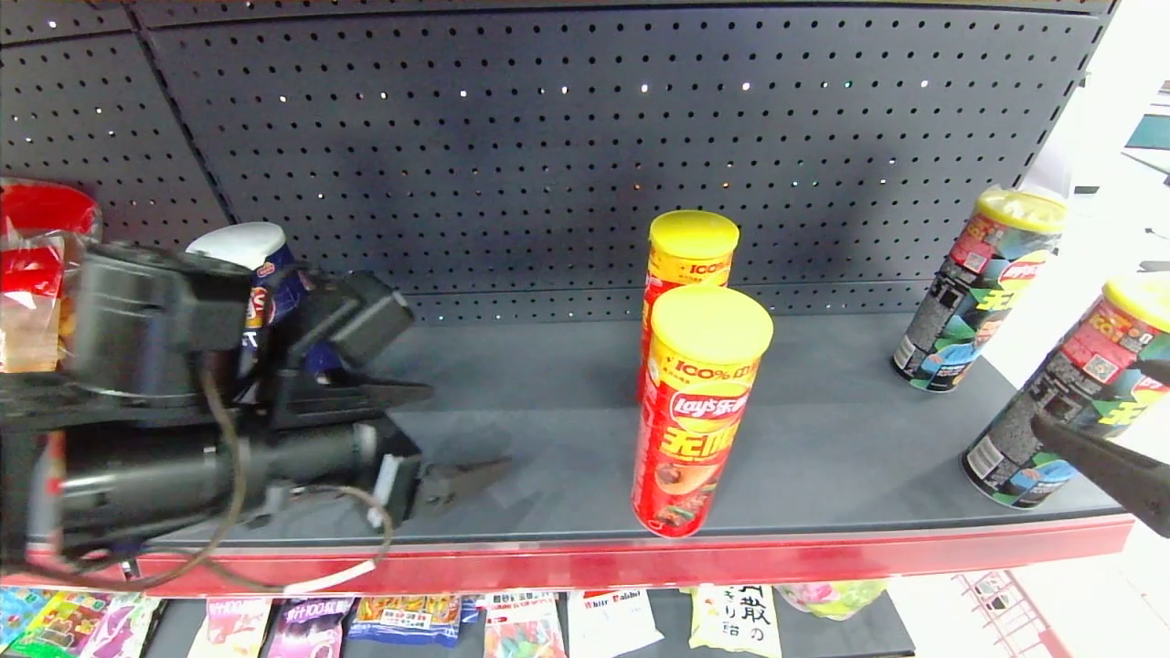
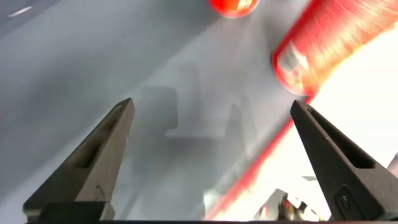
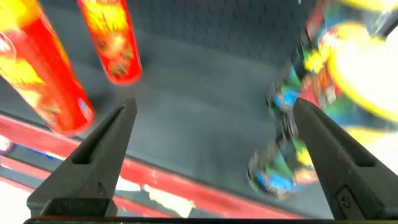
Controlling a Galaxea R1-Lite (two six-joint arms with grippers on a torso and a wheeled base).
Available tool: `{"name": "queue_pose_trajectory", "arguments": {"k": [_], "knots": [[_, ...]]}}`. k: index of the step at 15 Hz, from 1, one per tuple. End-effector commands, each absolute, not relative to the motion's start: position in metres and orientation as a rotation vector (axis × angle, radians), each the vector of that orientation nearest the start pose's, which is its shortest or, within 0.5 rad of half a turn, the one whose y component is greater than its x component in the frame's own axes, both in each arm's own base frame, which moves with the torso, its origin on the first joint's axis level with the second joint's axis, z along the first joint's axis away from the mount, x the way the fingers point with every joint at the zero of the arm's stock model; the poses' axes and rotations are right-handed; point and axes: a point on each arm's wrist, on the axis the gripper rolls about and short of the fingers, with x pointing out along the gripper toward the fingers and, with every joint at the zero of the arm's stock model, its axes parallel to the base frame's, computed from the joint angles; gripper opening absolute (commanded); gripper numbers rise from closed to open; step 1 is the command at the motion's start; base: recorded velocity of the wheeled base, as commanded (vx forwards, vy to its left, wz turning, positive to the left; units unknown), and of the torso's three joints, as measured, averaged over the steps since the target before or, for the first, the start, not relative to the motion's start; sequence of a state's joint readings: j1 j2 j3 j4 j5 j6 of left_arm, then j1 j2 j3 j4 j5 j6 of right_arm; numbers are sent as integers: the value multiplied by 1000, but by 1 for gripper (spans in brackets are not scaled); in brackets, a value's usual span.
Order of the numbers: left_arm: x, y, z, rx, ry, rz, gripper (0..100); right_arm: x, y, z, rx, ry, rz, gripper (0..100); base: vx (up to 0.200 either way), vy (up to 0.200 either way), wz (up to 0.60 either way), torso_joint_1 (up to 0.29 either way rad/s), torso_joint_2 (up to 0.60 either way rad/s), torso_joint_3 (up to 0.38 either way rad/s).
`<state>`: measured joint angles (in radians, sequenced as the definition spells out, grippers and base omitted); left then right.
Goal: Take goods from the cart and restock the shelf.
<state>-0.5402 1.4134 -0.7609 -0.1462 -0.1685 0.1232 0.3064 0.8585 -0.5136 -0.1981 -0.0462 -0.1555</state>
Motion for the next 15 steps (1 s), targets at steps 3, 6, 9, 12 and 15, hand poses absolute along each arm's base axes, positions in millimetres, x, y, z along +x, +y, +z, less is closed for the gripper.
{"name": "queue_pose_trajectory", "arguments": {"k": [3,6,9,12,15], "knots": [[17,-7,223,235,341,-412,100,53,13,220,-185,118,210,100,0,0,0,0,0,0],[-18,11,199,213,331,-119,100,15,1,206,-179,166,108,100,0,0,0,0,0,0],[-22,8,187,188,396,37,100,13,0,204,-179,167,43,100,0,0,0,0,0,0],[-23,8,186,196,386,34,100,13,0,203,-180,175,42,100,0,0,0,0,0,0],[-27,9,184,193,358,34,100,15,0,196,-185,202,43,100,0,0,0,0,0,0]]}}
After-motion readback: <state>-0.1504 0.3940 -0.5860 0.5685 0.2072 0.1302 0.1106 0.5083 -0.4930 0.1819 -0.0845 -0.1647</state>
